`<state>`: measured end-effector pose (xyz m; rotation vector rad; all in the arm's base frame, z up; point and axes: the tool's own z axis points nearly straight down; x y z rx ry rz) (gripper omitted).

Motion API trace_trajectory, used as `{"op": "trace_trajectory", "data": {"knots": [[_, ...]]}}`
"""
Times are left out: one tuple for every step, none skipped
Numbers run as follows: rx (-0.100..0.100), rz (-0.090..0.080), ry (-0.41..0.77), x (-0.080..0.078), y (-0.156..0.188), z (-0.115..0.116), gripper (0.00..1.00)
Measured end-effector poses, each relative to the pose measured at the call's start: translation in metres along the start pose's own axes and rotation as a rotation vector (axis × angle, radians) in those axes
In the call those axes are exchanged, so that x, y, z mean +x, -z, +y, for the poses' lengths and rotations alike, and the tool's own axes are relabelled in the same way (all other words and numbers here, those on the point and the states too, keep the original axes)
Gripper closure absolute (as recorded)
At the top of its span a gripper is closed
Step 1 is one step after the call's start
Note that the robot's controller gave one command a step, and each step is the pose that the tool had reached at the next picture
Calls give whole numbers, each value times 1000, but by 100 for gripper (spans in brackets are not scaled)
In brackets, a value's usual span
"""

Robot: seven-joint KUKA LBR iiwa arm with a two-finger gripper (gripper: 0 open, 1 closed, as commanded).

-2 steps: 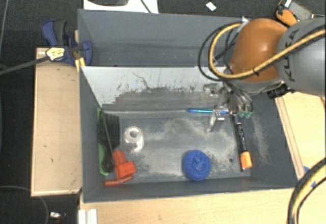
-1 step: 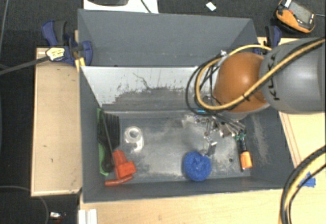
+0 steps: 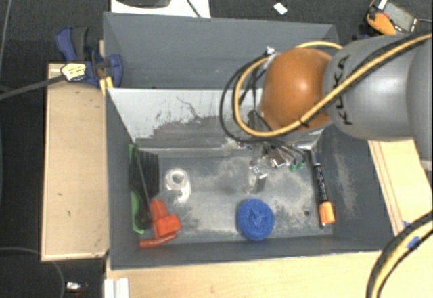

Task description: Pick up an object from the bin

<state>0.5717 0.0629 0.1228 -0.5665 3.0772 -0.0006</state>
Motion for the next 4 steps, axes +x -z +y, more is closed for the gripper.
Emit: {"op": "trace_trajectory", "data": {"knots": [[-4, 8, 421, 67, -15, 2, 0], [-2, 0, 265, 86, -35, -1, 0], [1, -6, 697, 96, -46, -2, 100], [2, -7, 699, 96, -47, -2, 100]]}}
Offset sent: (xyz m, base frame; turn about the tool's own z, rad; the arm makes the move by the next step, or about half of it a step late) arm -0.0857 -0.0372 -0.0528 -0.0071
